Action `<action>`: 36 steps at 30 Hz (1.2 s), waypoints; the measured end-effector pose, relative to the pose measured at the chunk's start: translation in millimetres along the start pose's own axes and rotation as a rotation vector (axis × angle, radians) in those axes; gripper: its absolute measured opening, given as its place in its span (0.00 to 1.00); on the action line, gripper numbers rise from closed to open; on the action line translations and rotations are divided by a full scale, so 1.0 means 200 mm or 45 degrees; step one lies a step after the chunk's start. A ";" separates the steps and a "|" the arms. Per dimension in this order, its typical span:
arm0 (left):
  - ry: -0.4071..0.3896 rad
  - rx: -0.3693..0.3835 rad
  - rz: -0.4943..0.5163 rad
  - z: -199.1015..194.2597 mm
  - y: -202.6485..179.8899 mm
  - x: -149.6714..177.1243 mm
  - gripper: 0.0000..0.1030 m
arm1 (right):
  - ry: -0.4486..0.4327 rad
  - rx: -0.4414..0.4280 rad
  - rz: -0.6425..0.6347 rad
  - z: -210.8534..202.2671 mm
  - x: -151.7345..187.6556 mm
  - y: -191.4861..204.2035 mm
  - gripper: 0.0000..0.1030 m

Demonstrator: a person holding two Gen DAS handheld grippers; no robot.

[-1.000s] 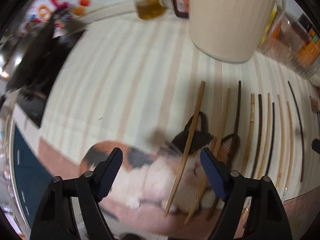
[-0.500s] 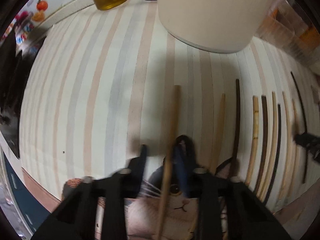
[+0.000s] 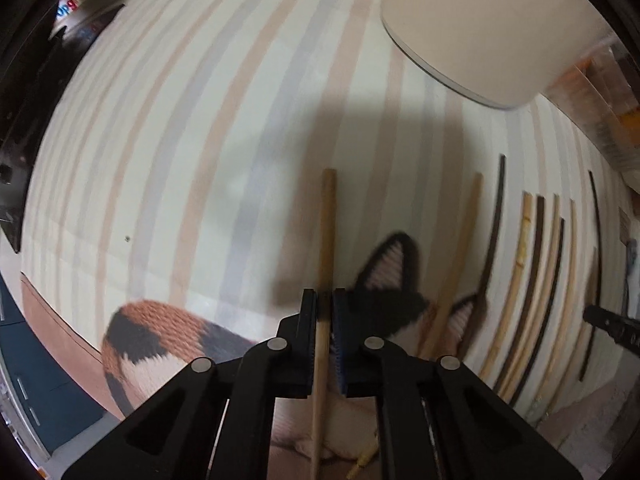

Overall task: Organize utensils
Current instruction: 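Lower the left tool onto a light wooden chopstick and close it while the right tool grasps another, then lift both held wooden chopsticks upright toward the beige utensil holder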

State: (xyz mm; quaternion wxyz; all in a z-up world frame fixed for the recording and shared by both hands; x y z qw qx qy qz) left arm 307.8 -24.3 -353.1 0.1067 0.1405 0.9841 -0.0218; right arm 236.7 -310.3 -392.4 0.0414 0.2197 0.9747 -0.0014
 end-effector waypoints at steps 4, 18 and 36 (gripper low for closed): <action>0.010 0.041 0.010 -0.01 -0.06 0.09 0.23 | 0.020 -0.009 0.014 -0.03 -0.01 -0.06 0.09; -0.006 -0.038 0.077 0.03 -0.11 0.17 0.23 | 0.102 0.073 -0.038 0.04 -0.06 -0.02 0.11; -0.110 -0.063 0.118 -0.05 -0.21 0.23 0.05 | -0.062 0.026 0.013 0.06 0.04 0.01 0.07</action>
Point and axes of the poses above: each gripper's, at about its wrist camera, not at the fingertips, and z roughly the way its jaws point, y to its left, x to its underside, the point moved 4 cm from there along z, roughly the way its jaws point, and after that the axes turned 9 degrees about -y, right-handed, at the moved point
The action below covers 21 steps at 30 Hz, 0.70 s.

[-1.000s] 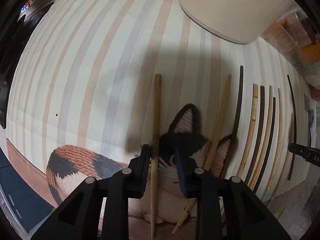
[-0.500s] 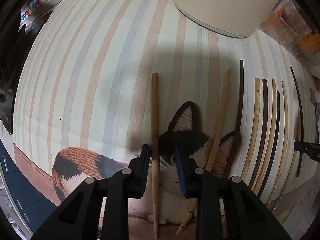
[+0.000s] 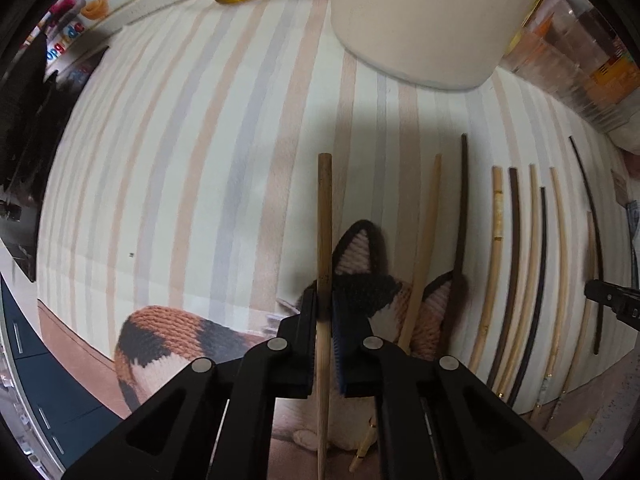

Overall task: Organize utensils
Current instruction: 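Lift both held wooden chopsticks upright toward the beige utensil holder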

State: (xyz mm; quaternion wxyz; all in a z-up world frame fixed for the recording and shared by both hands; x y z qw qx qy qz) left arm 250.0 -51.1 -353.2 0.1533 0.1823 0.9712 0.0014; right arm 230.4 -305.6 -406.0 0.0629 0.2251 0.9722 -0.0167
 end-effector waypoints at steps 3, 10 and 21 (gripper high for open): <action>-0.041 0.005 -0.014 -0.09 -0.02 0.02 0.05 | -0.053 -0.047 0.031 -0.05 0.02 -0.02 0.06; -0.151 0.030 -0.061 -0.37 0.02 -0.09 0.05 | -0.214 -0.143 0.024 -0.27 0.06 0.01 0.06; -0.409 0.123 -0.138 -0.79 0.13 -0.41 0.05 | -0.534 -0.284 0.013 -0.74 -0.04 0.07 0.06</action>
Point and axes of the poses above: each gripper's, at about its wrist camera, not at the fingertips, and z roughly the way its jaws point, y to its left, x to its underside, the point moved 4 cm from there along z, roughly the way its jaws point, and after that the axes turned 9 degrees about -y, right-handed, at the moved point
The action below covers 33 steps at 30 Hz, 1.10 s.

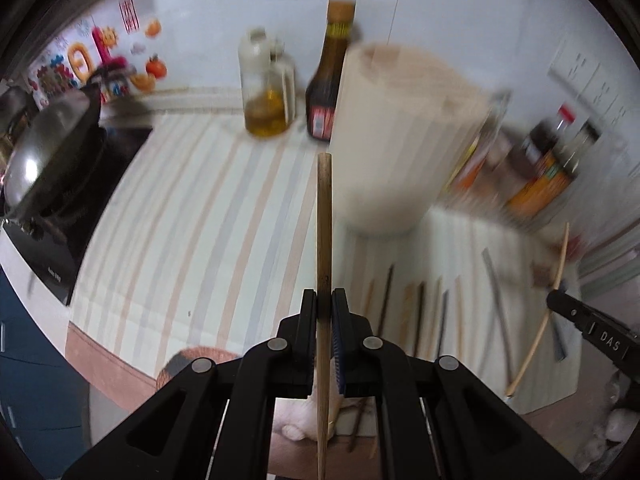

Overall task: Organize utensils
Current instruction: 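Lift both held wooden chopsticks upright toward the beige utensil holder, then lower both chopsticks into the beige holder and open both tools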

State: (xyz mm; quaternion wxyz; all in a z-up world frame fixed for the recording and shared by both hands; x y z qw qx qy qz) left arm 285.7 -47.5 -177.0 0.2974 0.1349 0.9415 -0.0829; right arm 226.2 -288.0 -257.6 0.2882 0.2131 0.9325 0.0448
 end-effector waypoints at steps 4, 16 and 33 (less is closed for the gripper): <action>-0.121 0.052 -0.026 -0.08 -0.01 -0.24 0.05 | -0.131 -0.077 -0.004 -0.18 -0.17 0.10 0.06; -0.525 0.107 -0.046 -0.40 -0.09 -0.97 0.05 | -0.554 -0.246 -0.047 -0.63 -0.92 0.45 0.06; -0.528 0.177 -0.161 0.19 -0.02 -1.47 0.05 | -0.736 -0.215 -0.075 -0.21 -1.51 0.72 0.06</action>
Point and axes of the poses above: each gripper's, at about its wrist camera, not at the fingertips, and z roughly the way its jaws point, y to its left, x to its underside, the point moved 4 cm from there along z, roughly the way its jaws point, and after that the axes turned 9 degrees about -y, right-handed, at the moved point
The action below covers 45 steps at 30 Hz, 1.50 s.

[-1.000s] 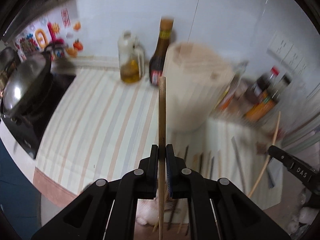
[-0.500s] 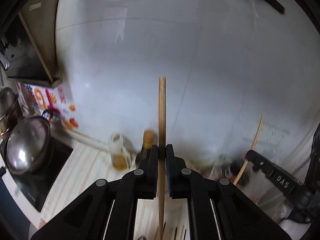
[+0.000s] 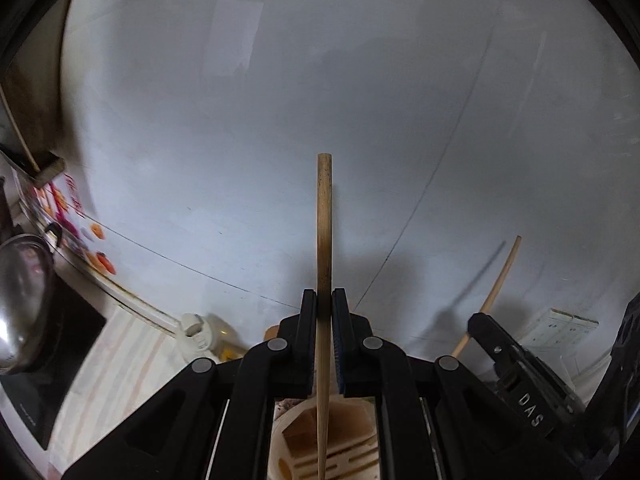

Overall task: Organize utensils
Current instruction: 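Lower both chopsticks into the beige holder and open both tools, then move both tools back down to the chopsticks on the cloth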

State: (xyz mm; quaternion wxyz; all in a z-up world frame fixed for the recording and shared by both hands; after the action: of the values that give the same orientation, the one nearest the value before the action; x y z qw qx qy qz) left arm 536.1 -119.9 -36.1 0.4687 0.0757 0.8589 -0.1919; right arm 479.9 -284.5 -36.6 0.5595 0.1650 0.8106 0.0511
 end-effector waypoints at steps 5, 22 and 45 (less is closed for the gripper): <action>0.036 0.012 -0.006 0.13 0.01 0.06 0.05 | 0.016 -0.006 0.009 0.13 0.05 0.03 0.06; -0.001 0.001 0.028 0.20 0.02 0.14 0.05 | -0.024 -0.021 -0.091 0.22 0.21 0.10 0.07; -0.009 -0.185 0.105 -0.20 0.10 0.22 0.91 | 0.110 -0.068 -0.123 0.03 0.21 0.03 0.58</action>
State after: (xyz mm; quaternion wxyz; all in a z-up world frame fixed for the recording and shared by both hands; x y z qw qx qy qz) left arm 486.6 -87.2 -58.1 0.4834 0.0761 0.8651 -0.1099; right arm 473.2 -266.0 -73.5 0.5300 0.1085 0.8394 0.0528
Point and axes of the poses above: each gripper's, at about its wrist camera, not at the fingertips, and z roughly the way its jaws point, y to its left, x to its underside, the point moved 4 cm from there along z, roughly the way its jaws point, and after that the axes turned 9 degrees about -y, right-handed, at the moved point
